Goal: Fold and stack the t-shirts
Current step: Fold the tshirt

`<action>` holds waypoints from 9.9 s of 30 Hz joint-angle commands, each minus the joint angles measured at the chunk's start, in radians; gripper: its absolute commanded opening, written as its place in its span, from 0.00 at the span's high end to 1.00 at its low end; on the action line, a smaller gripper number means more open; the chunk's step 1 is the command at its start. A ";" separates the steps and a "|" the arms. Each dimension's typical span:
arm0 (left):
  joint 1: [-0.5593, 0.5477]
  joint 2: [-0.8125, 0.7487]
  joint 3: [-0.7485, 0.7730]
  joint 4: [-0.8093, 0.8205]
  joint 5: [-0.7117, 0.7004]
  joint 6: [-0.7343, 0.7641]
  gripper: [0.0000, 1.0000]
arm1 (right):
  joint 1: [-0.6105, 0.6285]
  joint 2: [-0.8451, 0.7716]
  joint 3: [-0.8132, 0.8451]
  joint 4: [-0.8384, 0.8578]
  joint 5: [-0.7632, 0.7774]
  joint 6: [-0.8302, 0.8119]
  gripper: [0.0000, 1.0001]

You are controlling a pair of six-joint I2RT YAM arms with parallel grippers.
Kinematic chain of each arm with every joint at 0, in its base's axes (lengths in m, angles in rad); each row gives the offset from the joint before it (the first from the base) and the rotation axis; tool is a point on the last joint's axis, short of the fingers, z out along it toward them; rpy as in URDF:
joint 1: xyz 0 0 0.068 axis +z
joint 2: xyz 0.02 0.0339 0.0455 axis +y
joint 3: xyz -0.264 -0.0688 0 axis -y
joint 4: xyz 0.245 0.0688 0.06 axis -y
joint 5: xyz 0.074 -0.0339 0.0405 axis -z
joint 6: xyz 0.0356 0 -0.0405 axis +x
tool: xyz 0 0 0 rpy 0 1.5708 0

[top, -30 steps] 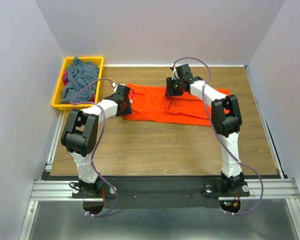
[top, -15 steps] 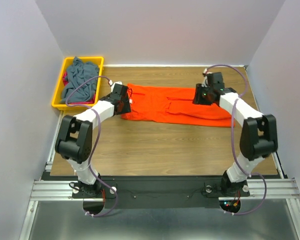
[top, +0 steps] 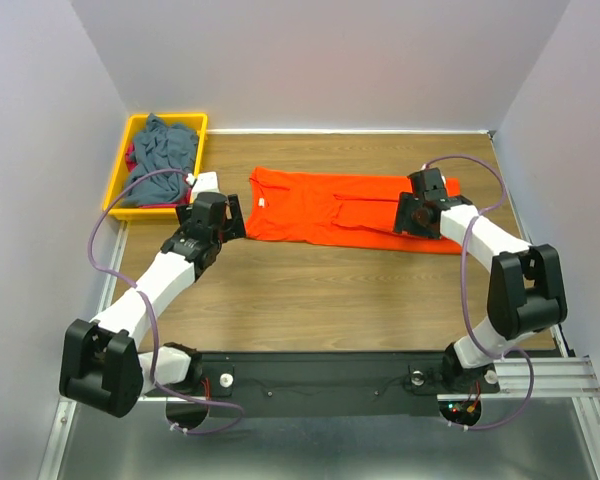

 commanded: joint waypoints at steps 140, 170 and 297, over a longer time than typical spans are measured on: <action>0.109 0.567 0.220 -0.019 0.259 -0.198 0.60 | -0.800 -0.088 -0.419 0.527 -0.568 0.354 0.82; -0.081 0.734 0.697 -0.145 0.087 -0.152 0.16 | -0.250 -0.029 -0.175 0.096 -0.234 0.029 0.55; 0.040 1.348 1.406 -0.130 0.455 0.150 0.16 | 0.241 0.013 0.111 -0.241 -0.123 -0.063 0.36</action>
